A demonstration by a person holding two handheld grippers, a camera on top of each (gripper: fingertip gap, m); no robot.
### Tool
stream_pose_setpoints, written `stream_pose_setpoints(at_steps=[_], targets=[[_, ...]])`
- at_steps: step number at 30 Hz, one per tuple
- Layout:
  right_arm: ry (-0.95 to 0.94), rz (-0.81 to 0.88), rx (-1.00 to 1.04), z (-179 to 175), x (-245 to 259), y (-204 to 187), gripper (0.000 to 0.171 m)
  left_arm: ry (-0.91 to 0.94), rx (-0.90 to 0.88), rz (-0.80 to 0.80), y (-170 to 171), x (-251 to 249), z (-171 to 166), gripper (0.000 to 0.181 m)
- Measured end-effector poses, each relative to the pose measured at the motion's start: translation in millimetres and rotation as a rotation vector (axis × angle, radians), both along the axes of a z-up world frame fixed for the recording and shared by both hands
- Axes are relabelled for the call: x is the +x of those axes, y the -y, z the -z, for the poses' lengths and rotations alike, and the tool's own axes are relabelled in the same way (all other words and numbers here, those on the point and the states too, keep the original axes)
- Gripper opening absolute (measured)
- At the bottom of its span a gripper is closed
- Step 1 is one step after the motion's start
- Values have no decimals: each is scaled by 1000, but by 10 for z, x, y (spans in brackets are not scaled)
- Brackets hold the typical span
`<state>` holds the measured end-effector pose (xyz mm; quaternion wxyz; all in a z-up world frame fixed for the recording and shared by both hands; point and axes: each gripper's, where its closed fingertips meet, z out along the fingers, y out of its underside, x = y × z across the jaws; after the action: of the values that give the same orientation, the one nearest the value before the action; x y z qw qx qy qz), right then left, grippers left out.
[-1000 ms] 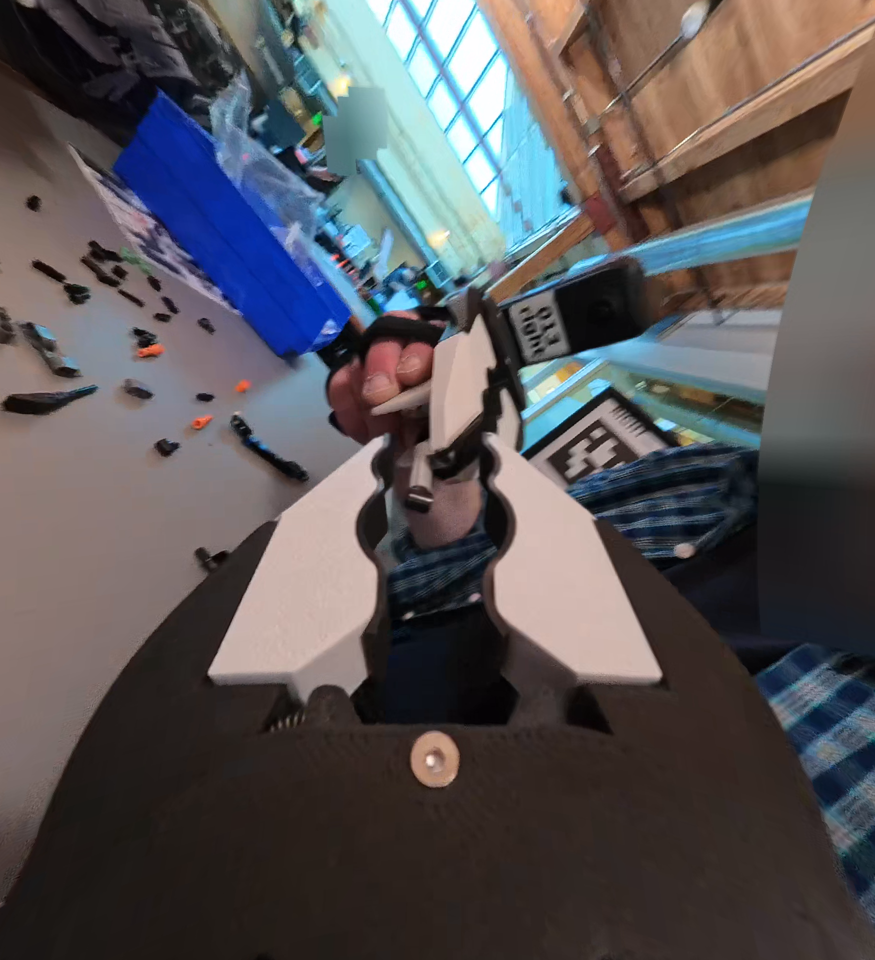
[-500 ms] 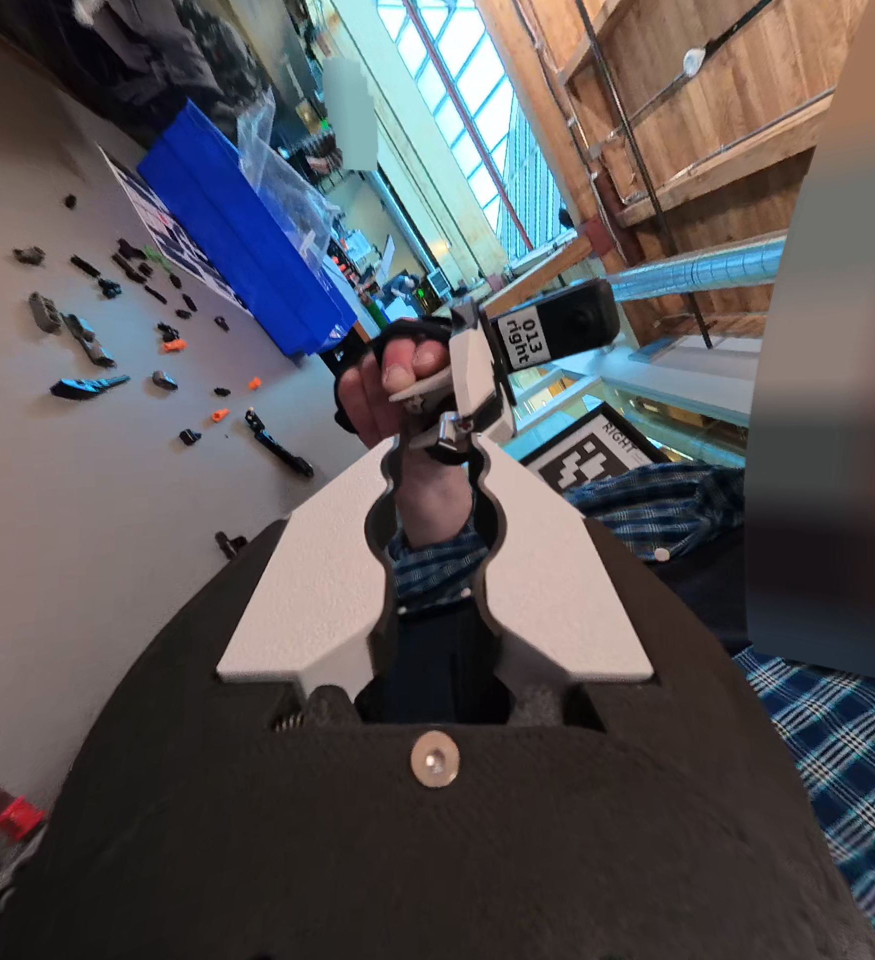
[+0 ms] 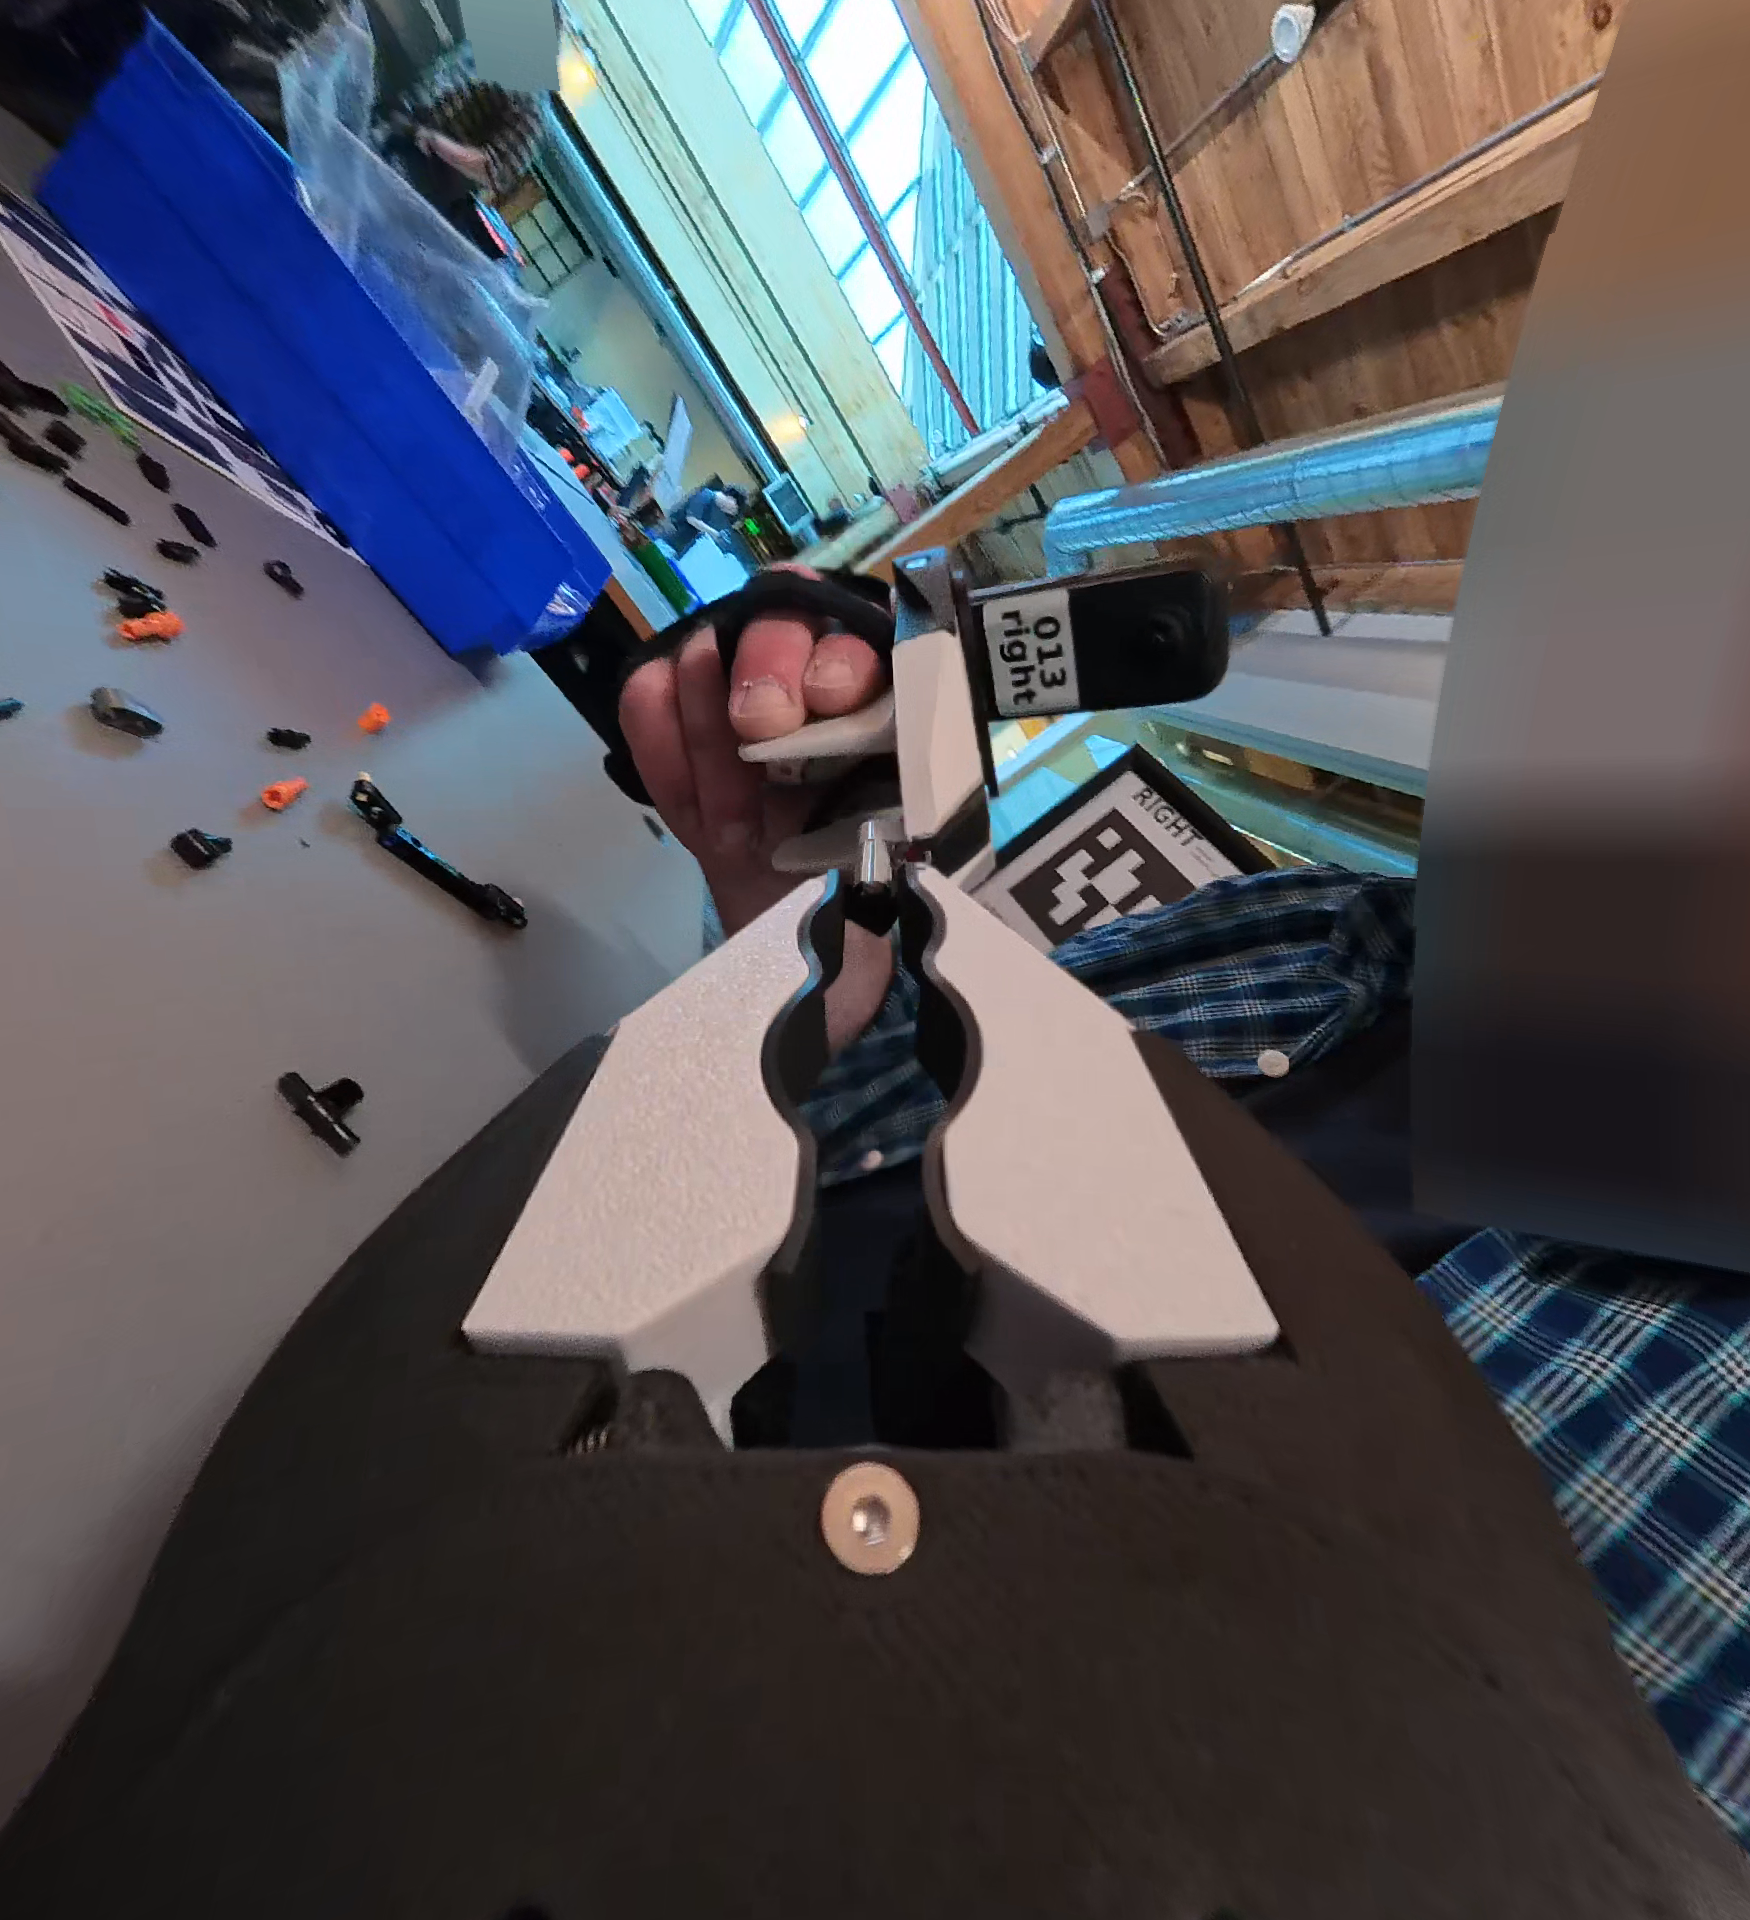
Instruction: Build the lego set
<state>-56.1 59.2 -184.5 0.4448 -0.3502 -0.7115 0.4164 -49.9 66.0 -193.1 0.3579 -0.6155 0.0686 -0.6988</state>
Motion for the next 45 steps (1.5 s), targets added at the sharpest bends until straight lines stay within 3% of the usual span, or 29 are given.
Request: stream_pose_setpoints(at_steps=[4, 8, 15, 24, 28, 39, 45], targets=[[13, 78, -64, -24, -30, -138, 28, -63, 53, -158, -120, -145, -21, 9], [45, 185, -210, -32, -57, -366, 20, -271, 173, -371, -230, -310, -9, 9], [126, 140, -634, 31, -135, -383, 26, -663, 431, -548, -225, -299, -40, 8], [167, 36, -849, 45, -120, -306, 11, -877, 597, -619, -192, -227, -58, 9], [163, 18, -874, 39, -117, -297, 10, -855, 592, -622, -186, -226, -73, 9], [92, 5, -792, 9, -102, -306, 8, -497, 384, -551, -206, -259, -117, 9], [93, 80, -728, 2, 14, -498, 18, -446, 355, -552, -215, -309, -134, 8]])
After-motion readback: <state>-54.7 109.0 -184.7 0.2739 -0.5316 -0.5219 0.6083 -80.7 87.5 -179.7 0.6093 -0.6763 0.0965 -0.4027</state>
